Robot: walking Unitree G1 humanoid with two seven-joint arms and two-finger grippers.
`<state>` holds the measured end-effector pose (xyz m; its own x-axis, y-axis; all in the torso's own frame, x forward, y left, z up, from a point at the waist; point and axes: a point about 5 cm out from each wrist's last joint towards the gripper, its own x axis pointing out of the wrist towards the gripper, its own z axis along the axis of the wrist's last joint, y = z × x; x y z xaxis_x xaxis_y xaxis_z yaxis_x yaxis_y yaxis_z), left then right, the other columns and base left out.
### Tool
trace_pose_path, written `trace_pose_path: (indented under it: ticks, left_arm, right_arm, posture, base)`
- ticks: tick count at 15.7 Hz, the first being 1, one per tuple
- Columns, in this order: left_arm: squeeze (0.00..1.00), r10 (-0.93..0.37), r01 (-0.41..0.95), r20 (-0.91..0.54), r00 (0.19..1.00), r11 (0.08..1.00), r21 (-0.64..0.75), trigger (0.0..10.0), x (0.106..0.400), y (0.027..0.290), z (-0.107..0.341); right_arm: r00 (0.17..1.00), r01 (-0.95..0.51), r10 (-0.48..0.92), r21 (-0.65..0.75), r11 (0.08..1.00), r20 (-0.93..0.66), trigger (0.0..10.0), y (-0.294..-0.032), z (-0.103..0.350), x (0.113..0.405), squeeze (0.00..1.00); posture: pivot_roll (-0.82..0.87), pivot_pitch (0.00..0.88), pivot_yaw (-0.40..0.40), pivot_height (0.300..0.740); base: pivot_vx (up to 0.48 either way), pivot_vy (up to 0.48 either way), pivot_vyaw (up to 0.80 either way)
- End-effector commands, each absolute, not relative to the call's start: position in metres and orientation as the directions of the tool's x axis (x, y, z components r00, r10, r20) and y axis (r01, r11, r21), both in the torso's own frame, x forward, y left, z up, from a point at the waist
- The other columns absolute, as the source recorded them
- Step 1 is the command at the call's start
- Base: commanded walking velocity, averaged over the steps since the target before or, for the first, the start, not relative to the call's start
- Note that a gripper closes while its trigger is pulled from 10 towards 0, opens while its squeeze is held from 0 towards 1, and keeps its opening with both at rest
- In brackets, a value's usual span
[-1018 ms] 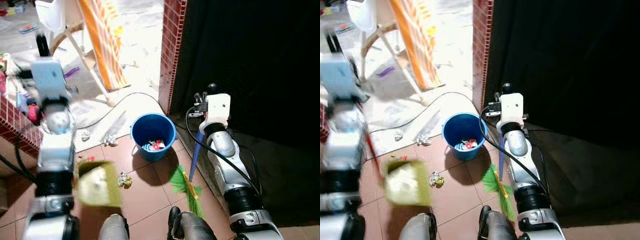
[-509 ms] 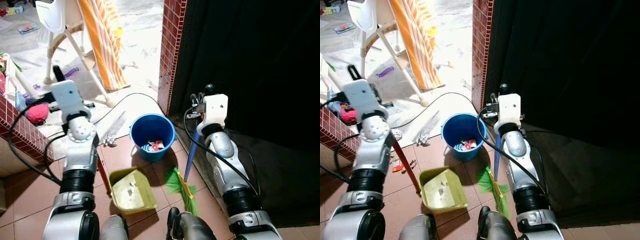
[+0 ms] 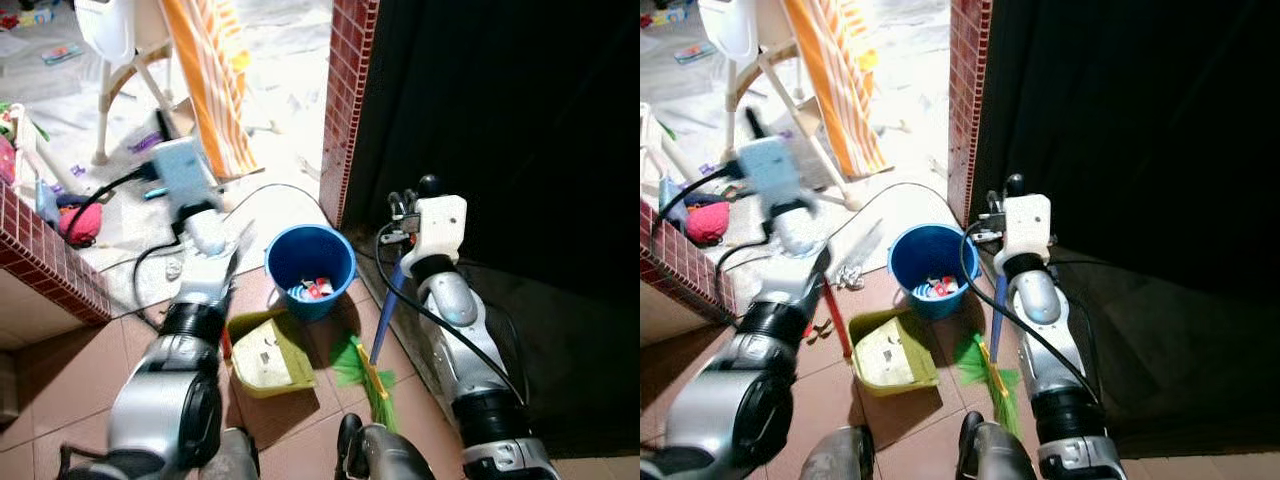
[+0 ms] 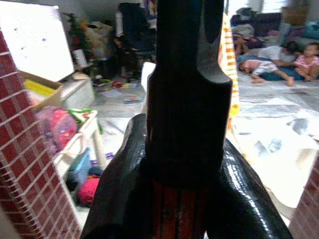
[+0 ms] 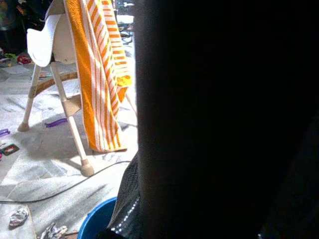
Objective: Sweep floor
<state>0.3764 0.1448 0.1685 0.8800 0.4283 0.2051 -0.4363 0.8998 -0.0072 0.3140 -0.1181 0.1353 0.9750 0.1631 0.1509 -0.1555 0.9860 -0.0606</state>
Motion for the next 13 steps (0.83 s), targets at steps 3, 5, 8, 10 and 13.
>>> trace_pose_path:
  ticks: [3,5,8,10,13]
  left_arm:
    - [0.0,0.391,-0.369,0.295,0.872,0.92,-0.129,10.0,0.386,0.121,0.198]
    - [0.0,0.373,-0.338,0.281,0.884,0.926,-0.167,10.0,0.385,0.109,0.198]
    - [0.0,0.361,-0.338,0.299,0.883,0.932,-0.128,10.0,0.384,0.109,0.195]
    - [0.0,0.383,-0.379,0.309,0.87,0.922,-0.076,10.0,0.382,0.125,0.188]
    - [0.0,0.376,-0.392,0.346,0.859,0.92,-0.026,10.0,0.376,0.145,0.183]
  right_arm:
    - [0.974,-0.165,0.17,-0.041,0.985,0.153,10.0,-0.117,0.138,0.31,0.0]
    - [0.972,-0.173,0.176,-0.034,0.984,0.154,10.0,-0.114,0.138,0.31,0.0]
    - [0.971,-0.179,0.182,-0.032,0.983,0.153,10.0,-0.113,0.138,0.31,0.0]
    - [0.972,-0.183,0.186,-0.033,0.983,0.147,10.0,-0.114,0.137,0.309,0.0]
    - [0.972,-0.188,0.191,-0.033,0.982,0.14,10.0,-0.114,0.136,0.309,0.0]
  posture:
    - [-0.1,0.151,0.024,0.74]
    - [-0.1,0.152,0.022,0.74]
    - [-0.1,0.153,0.023,0.74]
    - [-0.09,0.154,0.022,0.74]
    - [-0.08,0.155,0.02,0.74]
  base:
    - [0.0,0.0,0.0]
    - [0.0,0.0,0.0]
    - [0.0,0.0,0.0]
    - [0.0,0.0,0.0]
    - [0.0,0.0,0.0]
